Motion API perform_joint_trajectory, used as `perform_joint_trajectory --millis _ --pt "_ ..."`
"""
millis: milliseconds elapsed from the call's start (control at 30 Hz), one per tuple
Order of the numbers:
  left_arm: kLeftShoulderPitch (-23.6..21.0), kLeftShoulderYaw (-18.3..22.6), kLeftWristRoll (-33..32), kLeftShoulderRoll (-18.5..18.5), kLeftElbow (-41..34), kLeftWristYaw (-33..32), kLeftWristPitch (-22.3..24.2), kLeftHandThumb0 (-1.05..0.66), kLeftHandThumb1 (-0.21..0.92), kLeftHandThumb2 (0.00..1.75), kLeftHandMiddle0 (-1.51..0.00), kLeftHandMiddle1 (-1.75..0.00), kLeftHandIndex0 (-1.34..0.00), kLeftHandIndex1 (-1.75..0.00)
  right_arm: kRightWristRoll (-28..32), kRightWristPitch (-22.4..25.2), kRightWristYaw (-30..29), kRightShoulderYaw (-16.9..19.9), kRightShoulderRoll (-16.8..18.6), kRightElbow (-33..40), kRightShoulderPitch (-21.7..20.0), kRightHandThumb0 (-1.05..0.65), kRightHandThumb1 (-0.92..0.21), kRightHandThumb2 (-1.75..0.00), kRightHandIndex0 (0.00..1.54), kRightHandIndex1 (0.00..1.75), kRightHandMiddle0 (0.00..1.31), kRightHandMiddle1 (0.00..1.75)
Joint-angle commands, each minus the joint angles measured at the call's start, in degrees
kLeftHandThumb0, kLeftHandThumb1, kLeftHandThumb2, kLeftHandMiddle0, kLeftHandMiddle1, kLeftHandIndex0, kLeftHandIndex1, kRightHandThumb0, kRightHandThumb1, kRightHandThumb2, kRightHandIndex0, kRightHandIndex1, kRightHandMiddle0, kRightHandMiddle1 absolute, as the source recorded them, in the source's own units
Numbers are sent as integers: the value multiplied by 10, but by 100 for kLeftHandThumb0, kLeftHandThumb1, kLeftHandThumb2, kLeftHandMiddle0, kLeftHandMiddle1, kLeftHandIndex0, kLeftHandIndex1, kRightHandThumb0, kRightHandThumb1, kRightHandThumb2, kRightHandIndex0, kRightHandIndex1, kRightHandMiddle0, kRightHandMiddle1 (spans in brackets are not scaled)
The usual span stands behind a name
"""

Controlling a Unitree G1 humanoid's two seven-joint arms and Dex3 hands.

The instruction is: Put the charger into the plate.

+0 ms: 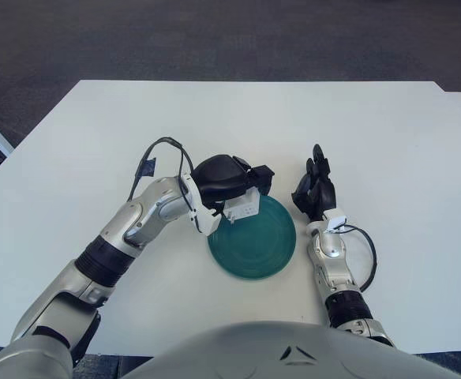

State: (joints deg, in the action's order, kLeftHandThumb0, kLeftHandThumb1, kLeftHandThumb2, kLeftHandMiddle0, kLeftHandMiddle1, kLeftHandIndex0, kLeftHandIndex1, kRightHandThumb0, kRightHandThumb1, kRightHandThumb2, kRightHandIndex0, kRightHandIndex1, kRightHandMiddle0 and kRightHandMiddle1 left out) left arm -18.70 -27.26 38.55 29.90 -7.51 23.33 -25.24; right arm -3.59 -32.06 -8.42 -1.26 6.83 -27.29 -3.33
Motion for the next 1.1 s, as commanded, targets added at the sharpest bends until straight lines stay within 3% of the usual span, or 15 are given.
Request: perform_joint_trajectory --millis 0,233,467,667,867,1067 --pt "-14 -15 11 17 -3 31 -22 0 -4 167 -90 -160 -67 -175 0 -9 -10 0 22 -105 55 -83 -92 -97 1 0 3 4" --pt "-16 -26 35 11 13 28 -45 0 -3 169 -87 -167 -67 -175 8 -4 0 -1 20 -111 47 -79 -92 -97 1 0 5 5" --pt "-20 -37 60 17 45 9 -95 0 -4 167 -90 -162 -67 -175 8 1 0 -4 21 -106 53 -75 -92 -97 1 0 5 6" --pt "-16 -39 66 20 52 17 -111 0 -6 169 -93 -159 -69 -175 12 -5 10 -6 23 -109 53 -73 -92 -97 1 0 5 6" --pt "-8 -77 156 15 75 -38 -147 0 -7 169 -95 -156 -69 -175 8 -19 6 -4 24 -120 47 -70 -92 -99 1 0 5 7" --pt "-35 -91 226 29 78 -86 -181 0 -5 167 -93 -157 -68 -175 10 -25 -4 -1 30 -112 53 -67 -92 -99 3 1 5 9"
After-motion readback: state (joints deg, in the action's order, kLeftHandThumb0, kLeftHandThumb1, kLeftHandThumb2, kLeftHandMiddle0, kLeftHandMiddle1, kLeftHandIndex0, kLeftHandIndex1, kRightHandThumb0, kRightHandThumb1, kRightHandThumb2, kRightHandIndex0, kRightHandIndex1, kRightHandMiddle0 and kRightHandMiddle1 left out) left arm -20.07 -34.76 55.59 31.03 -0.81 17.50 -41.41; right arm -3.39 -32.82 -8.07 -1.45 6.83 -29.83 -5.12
